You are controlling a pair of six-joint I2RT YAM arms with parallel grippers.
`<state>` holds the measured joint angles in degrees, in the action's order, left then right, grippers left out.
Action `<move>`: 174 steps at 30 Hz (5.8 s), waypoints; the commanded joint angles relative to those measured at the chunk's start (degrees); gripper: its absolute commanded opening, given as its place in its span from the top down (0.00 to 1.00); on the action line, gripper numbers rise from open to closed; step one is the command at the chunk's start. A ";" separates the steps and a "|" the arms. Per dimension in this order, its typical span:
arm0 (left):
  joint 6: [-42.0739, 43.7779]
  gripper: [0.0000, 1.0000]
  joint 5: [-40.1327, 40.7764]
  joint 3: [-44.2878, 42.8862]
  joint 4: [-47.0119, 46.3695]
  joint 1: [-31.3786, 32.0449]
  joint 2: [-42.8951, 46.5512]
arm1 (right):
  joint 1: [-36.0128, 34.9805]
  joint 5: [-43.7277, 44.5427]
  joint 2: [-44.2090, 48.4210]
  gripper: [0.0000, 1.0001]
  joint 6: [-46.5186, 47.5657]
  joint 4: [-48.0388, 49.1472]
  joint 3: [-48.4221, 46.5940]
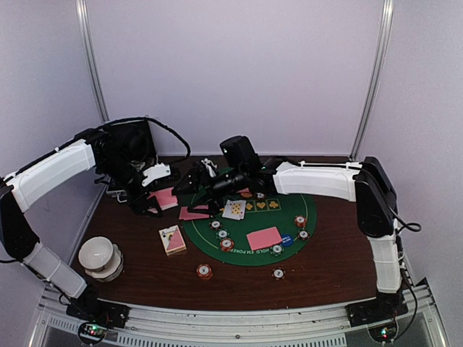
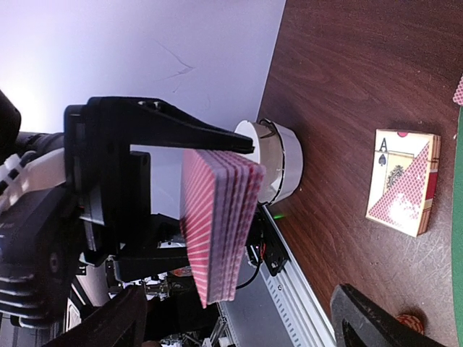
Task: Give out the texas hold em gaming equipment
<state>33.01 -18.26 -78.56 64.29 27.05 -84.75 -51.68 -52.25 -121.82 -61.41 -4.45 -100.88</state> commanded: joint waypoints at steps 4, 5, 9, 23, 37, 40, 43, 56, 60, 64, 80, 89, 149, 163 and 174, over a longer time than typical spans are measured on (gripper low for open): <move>-0.54 1.00 -1.88 -2.03 -0.90 -0.41 -0.11 | -0.61 -1.40 -4.66 0.08 -3.83 4.27 -3.70; -0.52 1.00 -1.92 -2.03 -0.91 -0.42 -0.14 | -0.61 -1.45 -5.17 0.08 -4.35 5.94 -4.09; -0.52 1.00 -2.02 -2.03 -0.86 -0.40 -0.14 | -0.68 -1.67 -7.07 0.08 -6.70 8.61 -5.59; -0.32 1.00 -1.88 -1.90 -0.92 -0.40 -0.16 | -1.36 -3.11 -12.79 0.11 -13.40 16.05 -9.64; -0.14 1.00 -1.89 -1.25 -0.92 -0.40 0.72 | 0.87 -3.95 -12.50 0.27 -13.44 15.78 -6.00; -0.12 1.00 -1.93 -1.00 -0.87 -0.41 0.72 | 1.68 -4.05 -10.89 0.31 -12.84 15.93 -3.81; 0.03 1.00 -1.75 -0.98 -0.91 -0.36 0.68 | 2.22 -4.34 -9.46 0.34 -12.42 16.01 -2.14; 0.15 1.00 -1.30 -0.66 -0.92 -0.40 0.21 | 2.62 -5.29 -4.22 0.41 -16.01 23.03 1.55; 0.10 1.00 -1.28 -0.79 -0.91 -0.37 -0.14 | 2.70 -5.71 -3.93 0.49 -16.04 23.07 1.59; 0.16 1.00 -0.97 -0.72 -0.87 -0.41 -0.18 | 2.80 -6.37 -4.06 0.62 -16.89 24.09 1.71; 0.25 1.00 -0.88 -0.19 -0.90 -0.39 0.15 | 5.66 -7.42 0.69 1.00 -10.26 16.25 4.57; 0.25 1.00 -0.17 -0.10 -0.86 -0.41 0.29 | 9.58 -6.09 5.25 1.00 4.93 -3.23 1.56; -0.33 1.00 -0.39 0.28 -0.87 -0.42 1.11 | -4.58 89.40 2.57 0.03 87.59 -18.58 5.30; -0.20 1.00 -0.31 0.05 -0.74 -0.42 1.45 | 3.28 53.45 15.73 0.01 43.51 -30.03 0.32; -0.31 1.00 -0.47 -0.25 -1.32 -0.42 0.33 | 4.80 13.31 11.85 0.05 17.68 -18.70 4.14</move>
<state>32.84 -17.78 -78.11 64.73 27.05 -84.86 -46.30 -20.40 -107.00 -30.30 -30.30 -98.39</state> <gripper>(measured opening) 0.675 0.960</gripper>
